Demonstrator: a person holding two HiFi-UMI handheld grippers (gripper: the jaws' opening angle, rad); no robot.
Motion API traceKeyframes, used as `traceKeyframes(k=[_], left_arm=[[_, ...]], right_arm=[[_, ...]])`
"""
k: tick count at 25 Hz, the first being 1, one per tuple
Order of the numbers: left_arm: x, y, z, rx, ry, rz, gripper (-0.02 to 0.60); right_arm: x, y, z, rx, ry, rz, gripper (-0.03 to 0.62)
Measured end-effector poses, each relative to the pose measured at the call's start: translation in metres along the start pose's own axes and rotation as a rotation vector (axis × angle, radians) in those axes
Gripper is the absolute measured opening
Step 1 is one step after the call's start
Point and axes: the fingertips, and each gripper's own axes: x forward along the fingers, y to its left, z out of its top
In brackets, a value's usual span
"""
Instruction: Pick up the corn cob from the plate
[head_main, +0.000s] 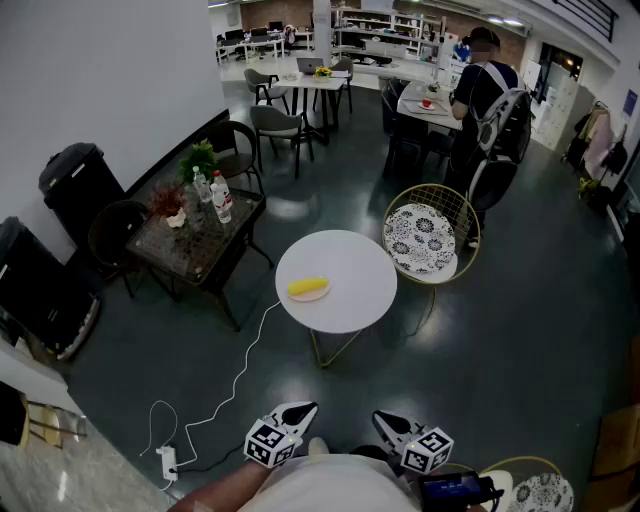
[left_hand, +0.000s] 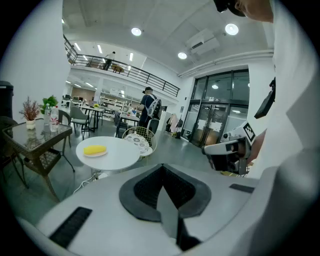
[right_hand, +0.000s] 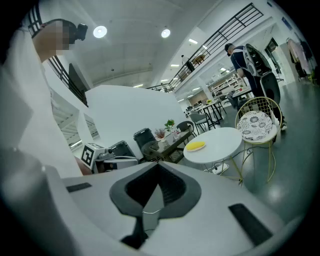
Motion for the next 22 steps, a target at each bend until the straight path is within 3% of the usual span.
traceKeyframes(k=[11, 22], left_arm=[[0.029, -0.045, 0.018, 0.035, -0.026, -0.062, 0.008], [0.048, -0.095, 0.018, 0.042, -0.025, -0.085, 0.008]], right_arm=[[-0.029, -0.009, 0.032, -0.053, -0.11, -0.024, 0.008], [-0.074, -0.023, 0.023, -0.064, -0.093, -0.065, 0.008]])
